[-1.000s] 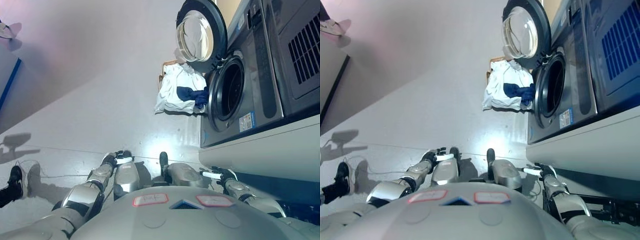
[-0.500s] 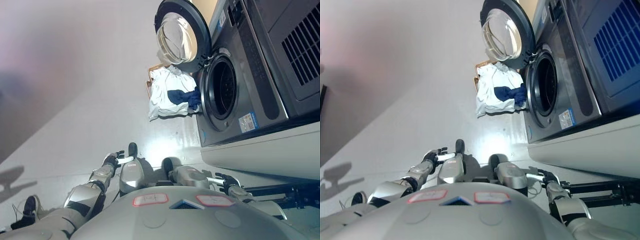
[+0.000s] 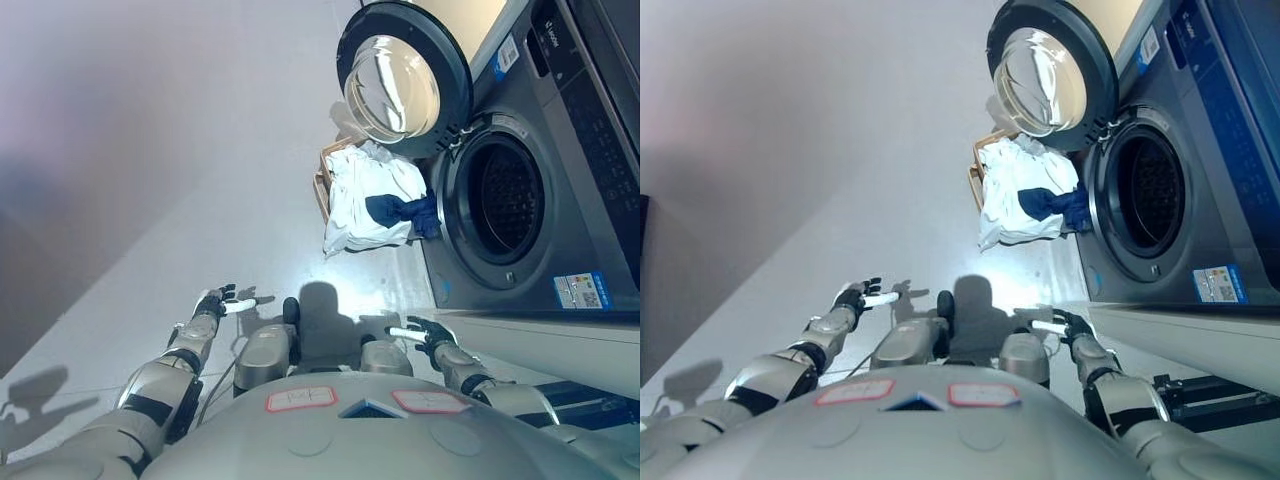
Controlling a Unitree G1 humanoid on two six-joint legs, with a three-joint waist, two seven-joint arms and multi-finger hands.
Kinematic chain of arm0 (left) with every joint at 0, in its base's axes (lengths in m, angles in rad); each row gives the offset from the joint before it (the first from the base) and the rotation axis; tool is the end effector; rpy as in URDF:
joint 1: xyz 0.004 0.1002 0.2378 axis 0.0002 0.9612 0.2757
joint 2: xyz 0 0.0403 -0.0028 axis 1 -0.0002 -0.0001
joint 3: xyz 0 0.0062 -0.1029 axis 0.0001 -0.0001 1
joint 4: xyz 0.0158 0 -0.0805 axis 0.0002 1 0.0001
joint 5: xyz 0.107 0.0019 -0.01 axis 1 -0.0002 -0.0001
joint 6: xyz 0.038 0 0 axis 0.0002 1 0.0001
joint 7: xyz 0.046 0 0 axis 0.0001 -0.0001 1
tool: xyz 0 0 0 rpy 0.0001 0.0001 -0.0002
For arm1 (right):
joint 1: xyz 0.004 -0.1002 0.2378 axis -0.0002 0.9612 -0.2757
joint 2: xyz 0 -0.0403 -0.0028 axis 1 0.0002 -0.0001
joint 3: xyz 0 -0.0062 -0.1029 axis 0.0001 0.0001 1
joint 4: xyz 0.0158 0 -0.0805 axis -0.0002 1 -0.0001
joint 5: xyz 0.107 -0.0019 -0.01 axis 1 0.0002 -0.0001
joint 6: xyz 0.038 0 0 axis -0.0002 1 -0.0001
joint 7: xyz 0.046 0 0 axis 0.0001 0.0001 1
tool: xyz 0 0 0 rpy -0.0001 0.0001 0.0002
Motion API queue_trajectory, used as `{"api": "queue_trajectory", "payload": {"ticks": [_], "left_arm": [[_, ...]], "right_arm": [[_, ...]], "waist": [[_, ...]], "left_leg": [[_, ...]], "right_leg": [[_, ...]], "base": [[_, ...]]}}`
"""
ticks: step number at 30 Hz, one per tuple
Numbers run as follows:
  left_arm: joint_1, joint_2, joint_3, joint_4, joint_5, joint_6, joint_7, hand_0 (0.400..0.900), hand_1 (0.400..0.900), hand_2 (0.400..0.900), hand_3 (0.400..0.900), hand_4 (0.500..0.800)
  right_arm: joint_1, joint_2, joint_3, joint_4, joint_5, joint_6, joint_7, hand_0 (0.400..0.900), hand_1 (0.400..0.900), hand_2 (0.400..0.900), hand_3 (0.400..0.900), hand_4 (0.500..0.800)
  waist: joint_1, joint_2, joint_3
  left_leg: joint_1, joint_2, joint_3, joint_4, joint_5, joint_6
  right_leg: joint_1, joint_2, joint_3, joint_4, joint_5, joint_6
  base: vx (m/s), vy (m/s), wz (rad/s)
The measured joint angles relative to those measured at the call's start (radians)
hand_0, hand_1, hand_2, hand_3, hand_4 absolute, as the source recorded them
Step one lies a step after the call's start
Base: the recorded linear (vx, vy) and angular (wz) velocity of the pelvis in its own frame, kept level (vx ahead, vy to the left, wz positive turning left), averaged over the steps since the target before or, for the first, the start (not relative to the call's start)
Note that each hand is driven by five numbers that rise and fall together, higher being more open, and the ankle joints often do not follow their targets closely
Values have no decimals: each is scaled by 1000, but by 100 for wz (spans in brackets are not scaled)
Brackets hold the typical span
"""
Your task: Put the clothes in the basket into the washing machine.
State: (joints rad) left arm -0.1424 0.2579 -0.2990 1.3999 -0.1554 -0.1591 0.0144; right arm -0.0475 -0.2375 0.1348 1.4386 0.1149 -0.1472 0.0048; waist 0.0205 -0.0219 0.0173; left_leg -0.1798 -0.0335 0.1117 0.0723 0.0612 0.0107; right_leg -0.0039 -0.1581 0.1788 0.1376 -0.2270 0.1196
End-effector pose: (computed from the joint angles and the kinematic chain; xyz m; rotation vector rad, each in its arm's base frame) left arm 0.1025 0.2283 -0.1155 0.3176 1.1114 0.0169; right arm 0.0600 -0.2313 -0.1242 -0.2056 1.2428 -0.1145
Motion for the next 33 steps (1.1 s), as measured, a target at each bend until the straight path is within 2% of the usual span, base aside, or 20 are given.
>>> {"api": "queue_trajectory", "payload": {"ticks": [3,9,16,19,22,24,25,26,29,33], "left_arm": [[18,-11,0,8,1,2,-3,900,900,900,900,800],[46,-14,-2,28,2,2,-5,900,900,900,900,800],[44,-17,-12,28,2,1,-9,900,900,900,900,800],[43,-19,-21,28,2,1,-11,900,900,900,900,800],[31,-21,-32,28,2,2,-17,900,900,900,900,800],[13,-22,-54,29,2,3,-21,900,900,900,900,800],[9,-24,-60,29,2,3,-23,900,900,900,900,800],[9,-23,-58,25,2,3,-22,900,900,900,900,800],[11,-4,-57,30,2,4,-21,900,900,900,900,800],[18,-10,-57,45,2,5,-22,900,900,900,900,800]], "right_arm": [[8,-6,0,8,0,2,0,900,900,900,900,800],[53,-12,0,16,0,11,0,900,900,900,900,800],[65,-17,0,12,-1,13,-1,900,900,900,900,800],[56,-18,0,12,-1,13,-1,900,900,900,900,800],[31,-36,-8,1,4,4,-3,900,900,900,900,800],[11,-50,-8,-9,5,-8,-8,900,900,900,900,800],[4,-60,-10,-13,15,-15,-11,900,900,900,900,800],[3,-65,-9,-15,15,-16,-11,900,900,900,900,800],[4,-60,-12,-13,22,-17,-10,900,900,900,900,800],[7,-60,-21,-15,21,-15,-9,900,900,900,900,800]], "waist": [[0,-5,-27],[0,-45,-64],[-6,-39,-78],[-5,-25,-80],[-22,4,-30],[-36,27,22],[-42,40,43],[-51,48,50],[-57,38,68],[-82,24,82]], "left_leg": [[-27,-1,5,33,-19,3],[-45,-9,11,30,-21,7],[-38,-26,33,1,-30,22],[-34,-23,35,-17,-24,33],[3,-20,24,-27,-15,52],[36,-23,9,-23,-22,66],[54,-14,8,-25,-15,75],[70,-15,1,-36,-19,86],[104,-40,0,-61,-11,108],[152,-73,-5,-95,-4,118]], "right_leg": [[-6,-6,-2,-16,-3,7],[-25,-16,-3,-17,0,12],[-51,-29,1,17,19,18],[-106,-22,-7,105,23,21],[-187,-2,-54,328,49,18],[-226,9,-71,471,126,22],[-258,10,-78,536,177,18],[-274,1,-84,573,193,5],[-302,-23,-78,547,184,11],[-300,-55,-84,288,188,20]], "base": [[35,66,-1],[22,62,-1],[19,101,-10],[-3,199,-8],[2,263,15],[119,173,21],[171,45,17],[173,47,18],[142,-16,16],[155,-54,25]]}}
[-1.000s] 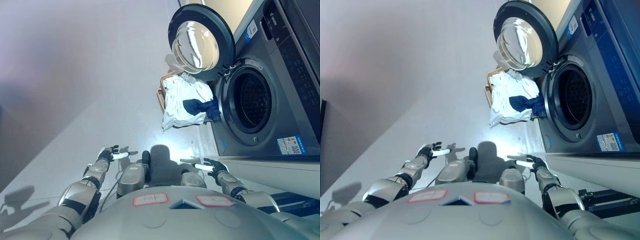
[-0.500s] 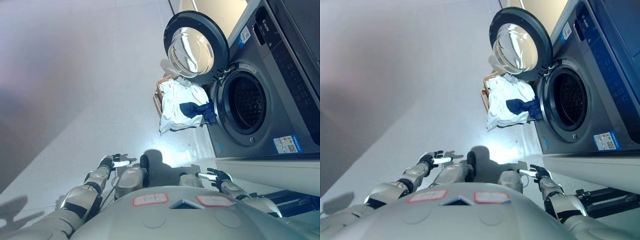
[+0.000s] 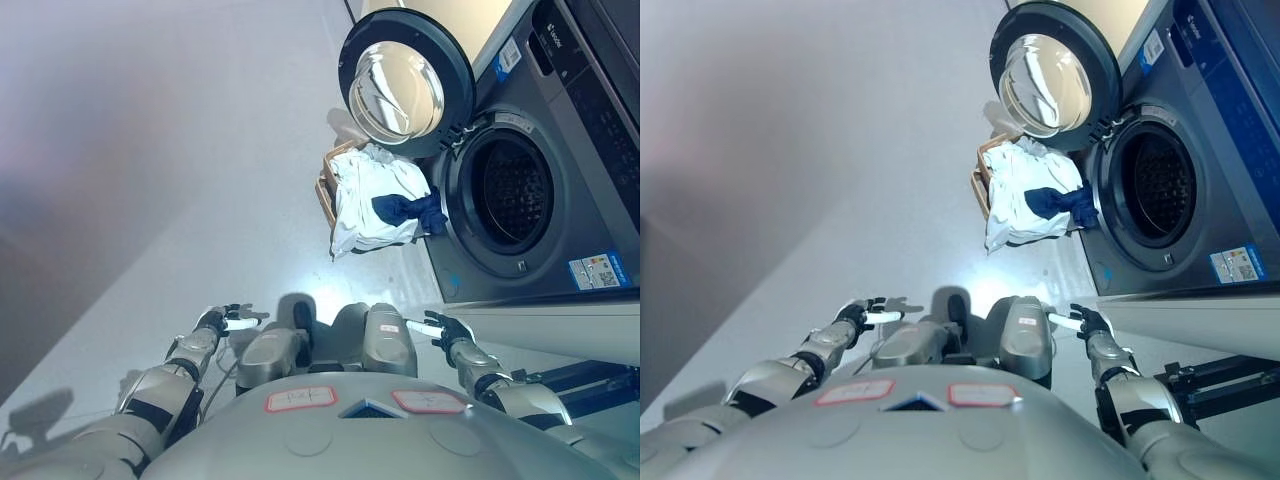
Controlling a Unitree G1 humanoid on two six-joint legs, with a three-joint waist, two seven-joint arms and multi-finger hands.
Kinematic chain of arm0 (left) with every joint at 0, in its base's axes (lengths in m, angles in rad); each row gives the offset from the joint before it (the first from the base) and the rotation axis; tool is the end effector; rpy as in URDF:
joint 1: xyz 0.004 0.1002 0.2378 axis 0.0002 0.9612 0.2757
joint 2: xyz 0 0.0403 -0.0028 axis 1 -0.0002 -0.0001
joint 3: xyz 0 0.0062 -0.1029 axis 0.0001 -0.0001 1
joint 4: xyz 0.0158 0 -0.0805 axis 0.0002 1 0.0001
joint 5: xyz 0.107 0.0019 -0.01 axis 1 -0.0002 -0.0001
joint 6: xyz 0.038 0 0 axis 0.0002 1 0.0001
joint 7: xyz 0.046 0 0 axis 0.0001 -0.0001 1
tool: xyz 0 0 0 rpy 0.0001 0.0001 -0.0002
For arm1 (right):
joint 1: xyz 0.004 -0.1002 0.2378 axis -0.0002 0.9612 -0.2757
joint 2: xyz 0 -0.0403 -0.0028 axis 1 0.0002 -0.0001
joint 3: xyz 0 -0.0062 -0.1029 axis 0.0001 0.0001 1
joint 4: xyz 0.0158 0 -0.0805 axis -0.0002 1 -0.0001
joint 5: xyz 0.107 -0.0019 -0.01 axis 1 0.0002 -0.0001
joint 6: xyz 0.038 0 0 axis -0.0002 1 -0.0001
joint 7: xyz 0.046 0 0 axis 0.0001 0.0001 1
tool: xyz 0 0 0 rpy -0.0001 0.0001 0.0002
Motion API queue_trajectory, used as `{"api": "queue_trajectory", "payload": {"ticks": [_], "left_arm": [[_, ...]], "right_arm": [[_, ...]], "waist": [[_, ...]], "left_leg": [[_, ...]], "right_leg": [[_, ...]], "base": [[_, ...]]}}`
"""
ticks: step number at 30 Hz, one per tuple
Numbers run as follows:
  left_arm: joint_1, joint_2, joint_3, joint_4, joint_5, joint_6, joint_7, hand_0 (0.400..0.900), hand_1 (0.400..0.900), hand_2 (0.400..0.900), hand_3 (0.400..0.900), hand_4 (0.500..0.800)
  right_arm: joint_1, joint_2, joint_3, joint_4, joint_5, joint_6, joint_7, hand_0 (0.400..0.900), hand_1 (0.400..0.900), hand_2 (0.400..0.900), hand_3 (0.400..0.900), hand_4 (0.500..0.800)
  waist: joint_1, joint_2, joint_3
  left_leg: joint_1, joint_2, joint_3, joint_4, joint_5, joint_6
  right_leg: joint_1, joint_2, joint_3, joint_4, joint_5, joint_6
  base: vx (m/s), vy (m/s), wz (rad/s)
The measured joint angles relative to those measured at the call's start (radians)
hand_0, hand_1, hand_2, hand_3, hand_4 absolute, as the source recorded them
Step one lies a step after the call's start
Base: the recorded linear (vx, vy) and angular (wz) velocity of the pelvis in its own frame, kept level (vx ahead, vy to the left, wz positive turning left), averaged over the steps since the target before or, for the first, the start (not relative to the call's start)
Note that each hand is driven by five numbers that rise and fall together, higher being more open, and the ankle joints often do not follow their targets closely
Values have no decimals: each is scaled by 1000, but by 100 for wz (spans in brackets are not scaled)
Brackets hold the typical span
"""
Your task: Put the clothes in the basket into the washing machine.
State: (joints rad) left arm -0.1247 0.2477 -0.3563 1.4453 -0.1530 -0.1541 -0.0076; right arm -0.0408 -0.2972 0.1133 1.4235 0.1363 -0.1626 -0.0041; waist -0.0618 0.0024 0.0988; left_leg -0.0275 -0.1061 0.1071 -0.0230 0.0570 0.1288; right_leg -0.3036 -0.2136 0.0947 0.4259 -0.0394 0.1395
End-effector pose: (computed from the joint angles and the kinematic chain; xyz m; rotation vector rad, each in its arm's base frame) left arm 0.0872 0.2262 -0.1202 0.3420 1.1863 -0.0424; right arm 0.0609 -0.2532 -0.1176 -0.2307 1.2095 -0.1906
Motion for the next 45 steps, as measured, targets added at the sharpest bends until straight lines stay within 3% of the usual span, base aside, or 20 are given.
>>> {"api": "queue_trajectory", "payload": {"ticks": [2,4,7,8,9,12,13,17,24,26,31,40,45], "left_arm": [[2,0,2,2,0,0,0,900,900,900,900,800],[8,-5,3,1,0,-3,0,900,900,900,900,800],[32,-4,11,0,5,-3,-1,900,900,900,900,800],[44,-5,15,1,8,-2,0,900,900,900,900,800],[56,-6,21,1,8,-2,-3,900,900,900,900,800],[76,-31,37,1,9,-1,-9,900,900,900,900,800],[73,-36,42,1,8,-1,-10,900,900,900,900,800],[47,-39,44,2,8,-3,-9,900,900,900,900,800],[-3,-40,28,-8,7,-2,2,900,900,900,900,800],[-37,-42,-3,-13,7,-3,14,900,900,900,900,800],[-117,-41,-40,-41,2,-7,56,900,900,900,900,800],[-229,-42,-70,-103,-47,-29,130,900,900,900,900,800],[-284,-40,-74,-181,-104,-45,162,900,900,900,900,800]], "right_arm": [[4,7,1,-2,-1,5,1,900,900,900,900,800],[29,12,1,-4,-4,17,5,900,900,900,900,800],[77,30,1,-3,-22,32,10,900,900,900,900,800],[90,36,0,-4,-22,33,10,900,900,900,900,800],[100,38,0,-7,-22,33,10,900,900,900,900,800],[105,19,0,-10,-41,35,10,900,900,900,900,800],[102,12,0,-16,-41,35,10,900,900,900,900,800],[73,-1,0,-29,-41,30,11,900,900,900,900,800],[59,-15,55,-44,-71,31,-9,900,900,900,900,800],[22,-25,83,-56,-108,32,-33,900,900,900,900,800],[-130,-54,160,-90,-219,29,-109,900,900,900,900,800],[-368,-118,255,-112,-376,64,-211,900,900,900,900,800],[-551,-189,258,-105,-393,97,-272,900,900,900,900,800]], "waist": [[-22,-8,6],[-26,-23,7],[-20,-50,-12],[-20,-54,-18],[-21,-54,-23],[-8,-19,-37],[-8,-11,-37],[-11,-8,-41],[-33,4,-61],[-43,11,-42],[-48,10,53],[-24,60,195],[-12,80,296]], "left_leg": [[19,-14,-22,-5,-1,-1],[58,-24,-31,-28,-2,-3],[106,-25,-43,-50,-17,-43],[121,-19,-53,-56,-24,-63],[128,-9,-61,-54,-35,-81],[134,51,-63,-32,-62,-123],[133,62,-66,-15,-74,-131],[118,87,-81,19,-107,-145],[8,114,-140,34,-103,-163],[-54,119,-128,59,-94,-171],[-152,94,-109,71,-60,-168],[-304,84,-112,77,-10,-178],[-395,76,-109,88,23,-189]], "right_leg": [[1,-10,0,-121,22,33],[23,-23,-7,-205,42,41],[75,-35,-77,-314,54,33],[99,-32,-89,-341,121,25],[115,-22,-101,-358,169,9],[147,41,-110,-395,169,-16],[153,50,-113,-393,167,-32],[158,75,-120,-388,149,-40],[93,83,-167,-381,139,-60],[42,72,-192,-352,137,-66],[-92,42,-175,-269,127,-63],[-269,9,-187,-156,97,-70],[-380,-5,-179,-97,94,-81]], "base": [[152,-55,25],[152,-82,14],[137,-104,6],[129,-120,5],[112,-119,3],[115,-145,6],[116,-144,7],[102,-199,19],[-81,-105,44],[-165,-14,9],[-149,-6,2],[-120,-57,22],[-107,-26,4]]}}
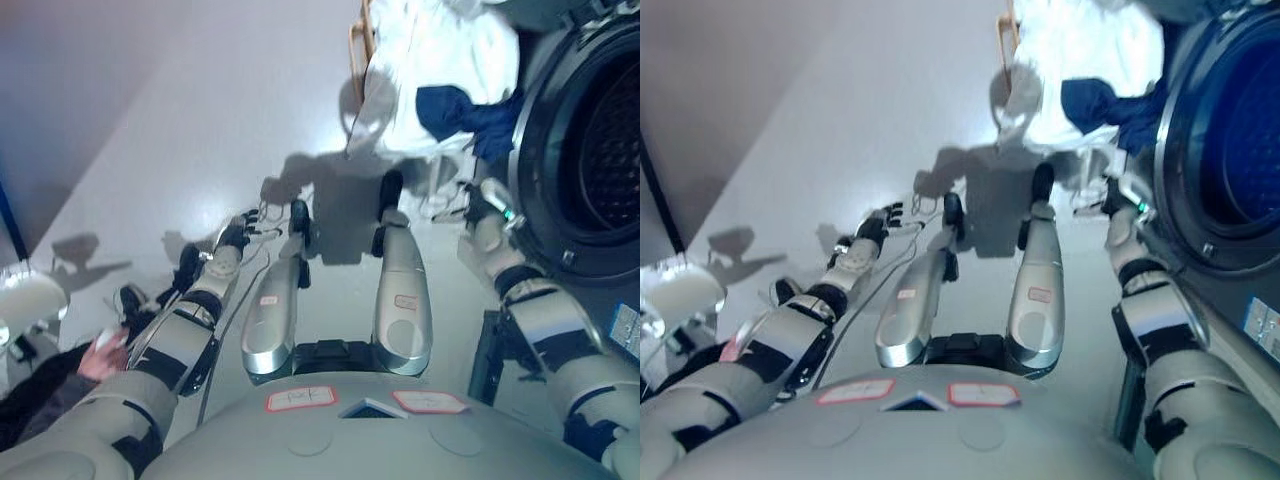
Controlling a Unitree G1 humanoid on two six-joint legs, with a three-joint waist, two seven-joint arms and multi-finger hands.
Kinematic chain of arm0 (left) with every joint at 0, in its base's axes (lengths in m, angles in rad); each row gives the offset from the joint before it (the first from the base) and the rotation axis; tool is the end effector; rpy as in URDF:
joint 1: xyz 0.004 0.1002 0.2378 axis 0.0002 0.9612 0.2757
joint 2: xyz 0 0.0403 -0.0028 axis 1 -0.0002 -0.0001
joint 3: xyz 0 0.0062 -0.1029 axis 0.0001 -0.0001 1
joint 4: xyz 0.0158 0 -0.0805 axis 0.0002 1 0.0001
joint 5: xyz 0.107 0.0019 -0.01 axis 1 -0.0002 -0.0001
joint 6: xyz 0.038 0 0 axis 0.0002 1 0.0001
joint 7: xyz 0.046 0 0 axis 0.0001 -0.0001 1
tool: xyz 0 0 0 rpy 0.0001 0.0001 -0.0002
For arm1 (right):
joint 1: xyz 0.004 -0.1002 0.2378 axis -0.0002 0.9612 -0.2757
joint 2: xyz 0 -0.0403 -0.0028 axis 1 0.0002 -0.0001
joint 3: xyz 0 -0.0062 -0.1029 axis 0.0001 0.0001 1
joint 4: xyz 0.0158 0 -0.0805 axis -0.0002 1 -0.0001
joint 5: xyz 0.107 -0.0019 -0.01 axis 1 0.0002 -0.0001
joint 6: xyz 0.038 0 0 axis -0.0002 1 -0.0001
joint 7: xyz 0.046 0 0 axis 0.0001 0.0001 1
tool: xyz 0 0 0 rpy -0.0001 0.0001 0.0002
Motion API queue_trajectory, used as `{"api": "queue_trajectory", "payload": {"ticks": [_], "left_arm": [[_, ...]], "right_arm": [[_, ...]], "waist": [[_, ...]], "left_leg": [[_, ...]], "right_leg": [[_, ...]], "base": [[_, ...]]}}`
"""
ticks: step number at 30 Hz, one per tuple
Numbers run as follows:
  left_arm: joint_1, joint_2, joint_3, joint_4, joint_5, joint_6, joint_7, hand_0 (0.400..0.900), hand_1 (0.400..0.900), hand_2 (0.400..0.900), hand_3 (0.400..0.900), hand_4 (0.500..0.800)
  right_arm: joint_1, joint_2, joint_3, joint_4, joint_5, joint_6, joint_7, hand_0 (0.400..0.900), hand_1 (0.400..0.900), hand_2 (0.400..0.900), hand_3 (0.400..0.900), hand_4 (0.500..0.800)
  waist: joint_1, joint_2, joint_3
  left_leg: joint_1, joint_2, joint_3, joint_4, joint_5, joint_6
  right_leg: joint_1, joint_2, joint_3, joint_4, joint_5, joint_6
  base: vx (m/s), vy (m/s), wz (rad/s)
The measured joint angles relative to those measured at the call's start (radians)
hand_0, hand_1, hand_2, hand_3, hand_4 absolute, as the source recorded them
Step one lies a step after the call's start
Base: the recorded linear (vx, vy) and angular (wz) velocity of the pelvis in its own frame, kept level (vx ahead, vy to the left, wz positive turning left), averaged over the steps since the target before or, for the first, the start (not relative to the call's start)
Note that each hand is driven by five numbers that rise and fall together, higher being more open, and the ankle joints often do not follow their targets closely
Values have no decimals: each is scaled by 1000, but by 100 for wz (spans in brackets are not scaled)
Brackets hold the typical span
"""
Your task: Put the clothes in the basket into the washing machine.
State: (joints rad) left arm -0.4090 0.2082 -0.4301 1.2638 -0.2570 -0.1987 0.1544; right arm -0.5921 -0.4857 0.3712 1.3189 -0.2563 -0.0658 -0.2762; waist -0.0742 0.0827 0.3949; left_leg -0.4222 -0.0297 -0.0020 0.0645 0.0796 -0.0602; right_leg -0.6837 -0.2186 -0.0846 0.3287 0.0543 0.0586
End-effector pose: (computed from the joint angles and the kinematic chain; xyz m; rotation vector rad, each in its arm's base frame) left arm 0.2154 0.1804 -0.0707 0.3363 0.6679 0.0008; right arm 0.2594 -0.2756 -0.0080 -1.0245 0.5829 -0.1722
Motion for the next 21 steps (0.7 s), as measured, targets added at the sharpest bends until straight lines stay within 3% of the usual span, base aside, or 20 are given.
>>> {"api": "queue_trajectory", "payload": {"ticks": [9,16,21], "left_arm": [[-24,-3,-68,-99,-67,-30,34,900,900,900,900,800],[-60,-18,-97,-139,-102,-47,77,900,900,900,900,800],[-68,-19,-106,-188,-121,-52,105,900,900,900,900,800]], "right_arm": [[-199,-53,42,44,-28,24,-115,900,900,900,900,800],[-296,-103,77,65,-88,60,-203,900,900,900,900,800],[-361,-134,79,67,-87,68,-240,900,900,900,900,800]], "waist": [[17,14,37],[17,77,75],[22,94,104]], "left_leg": [[-90,-30,28,-3,21,7],[-181,-39,32,-4,40,5],[-229,-45,47,-2,46,3]], "right_leg": [[-135,-22,51,57,-6,4],[-245,-29,65,87,-4,1],[-313,-28,85,111,-2,-2]], "base": [[-33,18,-3],[-5,-1,1],[10,-6,4]]}}
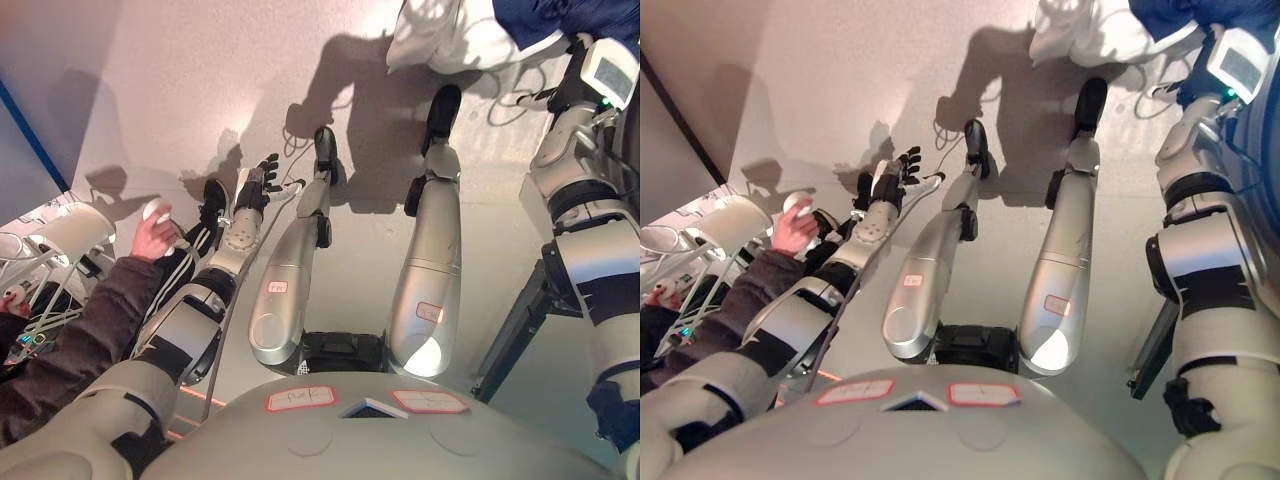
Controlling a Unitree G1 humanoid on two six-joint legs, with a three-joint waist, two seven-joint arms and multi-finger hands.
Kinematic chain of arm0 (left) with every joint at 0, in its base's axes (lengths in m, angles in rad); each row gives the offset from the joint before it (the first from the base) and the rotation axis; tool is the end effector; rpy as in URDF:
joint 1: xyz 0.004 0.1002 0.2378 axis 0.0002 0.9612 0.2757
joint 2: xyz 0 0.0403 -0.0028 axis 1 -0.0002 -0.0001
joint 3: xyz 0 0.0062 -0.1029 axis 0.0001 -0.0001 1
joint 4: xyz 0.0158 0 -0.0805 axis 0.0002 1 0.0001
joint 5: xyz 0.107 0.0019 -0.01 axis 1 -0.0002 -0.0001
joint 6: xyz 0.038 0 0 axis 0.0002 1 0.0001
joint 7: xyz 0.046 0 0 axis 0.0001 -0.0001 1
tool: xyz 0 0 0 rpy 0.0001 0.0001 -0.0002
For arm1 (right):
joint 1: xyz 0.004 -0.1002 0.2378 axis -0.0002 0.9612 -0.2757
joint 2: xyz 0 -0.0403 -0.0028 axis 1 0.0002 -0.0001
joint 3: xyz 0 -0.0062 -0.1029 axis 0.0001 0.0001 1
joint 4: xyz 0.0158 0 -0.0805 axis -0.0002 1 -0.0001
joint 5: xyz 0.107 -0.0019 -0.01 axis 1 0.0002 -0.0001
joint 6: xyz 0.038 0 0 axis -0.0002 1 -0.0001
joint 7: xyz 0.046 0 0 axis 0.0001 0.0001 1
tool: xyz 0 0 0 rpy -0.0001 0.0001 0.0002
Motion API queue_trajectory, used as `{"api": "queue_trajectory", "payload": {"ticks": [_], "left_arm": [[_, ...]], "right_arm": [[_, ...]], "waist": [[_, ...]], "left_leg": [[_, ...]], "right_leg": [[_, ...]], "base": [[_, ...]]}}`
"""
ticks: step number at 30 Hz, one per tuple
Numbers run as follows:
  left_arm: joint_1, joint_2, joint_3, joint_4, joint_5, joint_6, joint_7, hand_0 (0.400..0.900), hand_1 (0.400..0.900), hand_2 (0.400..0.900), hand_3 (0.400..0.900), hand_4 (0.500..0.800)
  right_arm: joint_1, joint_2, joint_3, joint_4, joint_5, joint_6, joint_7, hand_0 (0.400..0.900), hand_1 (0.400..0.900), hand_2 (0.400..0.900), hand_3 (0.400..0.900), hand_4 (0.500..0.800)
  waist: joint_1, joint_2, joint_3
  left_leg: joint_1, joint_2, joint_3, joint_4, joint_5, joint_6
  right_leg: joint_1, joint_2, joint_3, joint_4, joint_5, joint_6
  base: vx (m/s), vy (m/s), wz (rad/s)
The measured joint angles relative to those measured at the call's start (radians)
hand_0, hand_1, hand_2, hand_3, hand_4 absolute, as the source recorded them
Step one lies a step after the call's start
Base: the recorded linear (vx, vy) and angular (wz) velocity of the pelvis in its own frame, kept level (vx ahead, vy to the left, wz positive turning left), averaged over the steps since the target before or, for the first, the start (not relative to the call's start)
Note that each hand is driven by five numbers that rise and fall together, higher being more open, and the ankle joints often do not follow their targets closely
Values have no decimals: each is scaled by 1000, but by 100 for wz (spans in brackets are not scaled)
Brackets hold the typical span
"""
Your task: Put the clothes in the basket into the washing machine.
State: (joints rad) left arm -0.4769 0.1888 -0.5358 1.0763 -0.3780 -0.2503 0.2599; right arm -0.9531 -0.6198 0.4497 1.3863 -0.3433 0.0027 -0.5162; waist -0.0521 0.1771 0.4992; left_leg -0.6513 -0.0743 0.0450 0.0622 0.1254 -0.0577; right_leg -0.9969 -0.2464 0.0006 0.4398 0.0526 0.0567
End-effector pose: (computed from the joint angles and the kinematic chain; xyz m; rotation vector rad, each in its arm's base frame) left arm 0.2525 0.1411 -0.0366 0.2407 0.3968 -0.0121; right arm 0.3264 -0.2979 0.1043 -1.2704 0.2192 -0.5705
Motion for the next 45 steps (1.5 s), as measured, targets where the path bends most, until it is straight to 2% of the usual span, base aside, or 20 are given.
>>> {"api": "queue_trajectory", "payload": {"ticks": [6,15,26,32,34,42,43,44,45], "left_arm": [[-2,-1,-4,-44,-16,-19,16,900,900,900,900,800],[-4,-4,-13,-48,-34,-36,41,900,900,900,900,800],[-4,-3,-14,-49,-34,-37,59,900,900,900,900,800],[-5,-7,-18,-50,-34,-37,60,900,900,900,900,800],[-5,-13,-19,-50,-34,-36,60,900,900,900,900,800],[-4,-6,-16,-42,-54,-37,61,900,900,900,900,800],[-4,-6,-17,-42,-55,-37,61,900,900,900,900,800],[-4,-6,-16,-42,-55,-37,61,900,900,900,900,800],[-4,-6,-16,-42,-55,-37,61,900,900,900,900,800]], "right_arm": [[-49,-31,1,7,6,-1,-32,900,900,900,900,800],[-65,-40,-1,6,8,12,-98,900,900,900,900,800],[-96,-73,-1,7,31,12,-101,900,900,900,900,800],[-188,-82,30,7,59,17,-107,900,900,900,900,800],[-222,-99,37,6,67,17,-112,900,900,900,900,800],[-290,-105,78,-13,65,20,-130,900,900,900,900,800],[-289,-106,79,-13,65,20,-129,857,857,857,857,774],[-288,-106,79,-13,64,19,-126,616,616,616,616,629],[-288,-106,79,-13,61,20,-123,569,569,569,569,601]], "waist": [[5,0,2],[18,1,2],[25,1,2],[22,2,2],[23,15,9],[25,17,8],[26,17,8],[26,17,8],[26,17,8]], "left_leg": [[-44,-9,5,0,8,-2],[-49,-8,2,-27,29,-5],[-34,-5,-20,-89,66,-5],[-42,3,-27,-145,99,-10],[-47,5,-32,-148,103,-12],[-100,5,-17,-149,105,-20],[-107,5,-15,-149,105,-20],[-110,5,-14,-149,105,-20],[-112,5,-14,-149,105,-20]], "right_leg": [[-61,-2,19,20,0,-1],[-83,-1,18,32,0,-7],[-84,-3,2,30,0,-7],[-117,4,-3,34,0,-11],[-122,5,-6,35,1,-12],[-198,16,18,50,1,-17],[-207,17,19,52,1,-19],[-211,17,20,53,1,-20],[-213,17,20,54,1,-20]], "base": [[37,-18,4],[46,-33,3],[12,-25,7],[-9,-38,10],[4,-11,-4],[6,-12,-3],[8,-24,5],[0,0,0],[0,0,0]]}}
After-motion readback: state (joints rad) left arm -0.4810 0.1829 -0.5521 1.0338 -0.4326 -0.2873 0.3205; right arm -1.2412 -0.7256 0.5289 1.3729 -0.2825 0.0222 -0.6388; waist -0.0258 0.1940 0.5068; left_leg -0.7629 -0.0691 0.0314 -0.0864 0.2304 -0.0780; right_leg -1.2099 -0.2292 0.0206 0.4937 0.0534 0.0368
